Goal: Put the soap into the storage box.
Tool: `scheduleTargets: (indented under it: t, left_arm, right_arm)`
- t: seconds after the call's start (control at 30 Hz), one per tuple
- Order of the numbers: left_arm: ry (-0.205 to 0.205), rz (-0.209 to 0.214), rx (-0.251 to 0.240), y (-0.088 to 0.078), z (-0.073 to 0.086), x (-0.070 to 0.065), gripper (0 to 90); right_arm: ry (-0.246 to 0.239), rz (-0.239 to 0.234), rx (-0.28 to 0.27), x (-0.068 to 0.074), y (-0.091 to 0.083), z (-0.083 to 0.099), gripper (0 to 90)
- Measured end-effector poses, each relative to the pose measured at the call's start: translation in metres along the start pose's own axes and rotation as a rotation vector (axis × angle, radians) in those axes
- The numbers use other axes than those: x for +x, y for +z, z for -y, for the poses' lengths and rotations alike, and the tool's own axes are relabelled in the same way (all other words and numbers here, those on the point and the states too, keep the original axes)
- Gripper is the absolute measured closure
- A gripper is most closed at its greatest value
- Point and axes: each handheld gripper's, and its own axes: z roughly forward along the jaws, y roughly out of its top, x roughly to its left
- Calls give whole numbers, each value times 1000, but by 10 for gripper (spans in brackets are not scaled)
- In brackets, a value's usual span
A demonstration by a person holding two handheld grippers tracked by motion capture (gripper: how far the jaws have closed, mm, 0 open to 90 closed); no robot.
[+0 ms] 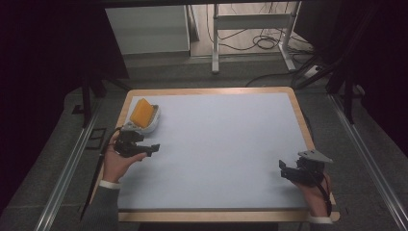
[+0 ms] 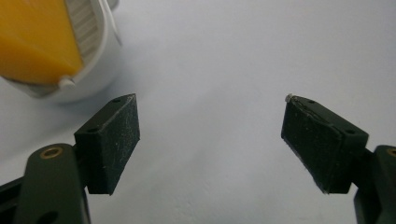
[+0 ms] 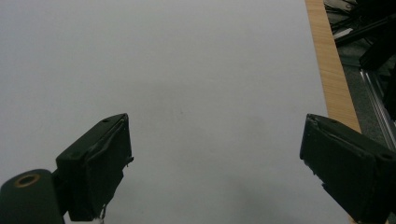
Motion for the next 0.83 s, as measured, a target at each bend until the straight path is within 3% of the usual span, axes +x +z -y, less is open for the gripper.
scheduleTargets:
  t: [0.1, 0.33, 0.47, 0.63, 0.83]
  left_arm:
    - [1, -10, 11, 1, 8, -4, 191]
    - [-47, 25, 39, 10, 35, -6, 186]
    - [-52, 23, 41, 11, 37, -5, 188]
    - [-60, 30, 1, 6, 35, -5, 190]
    - [-52, 29, 7, 9, 35, -7, 189]
  right_arm:
    - [-2, -2, 2, 1, 1, 0, 91]
    - [-8, -4, 5, 2, 2, 0, 91]
    - [-10, -4, 5, 3, 2, 0, 91]
    - [-5, -16, 3, 4, 2, 0, 91]
    - [-8, -21, -8, 4, 0, -1, 91]
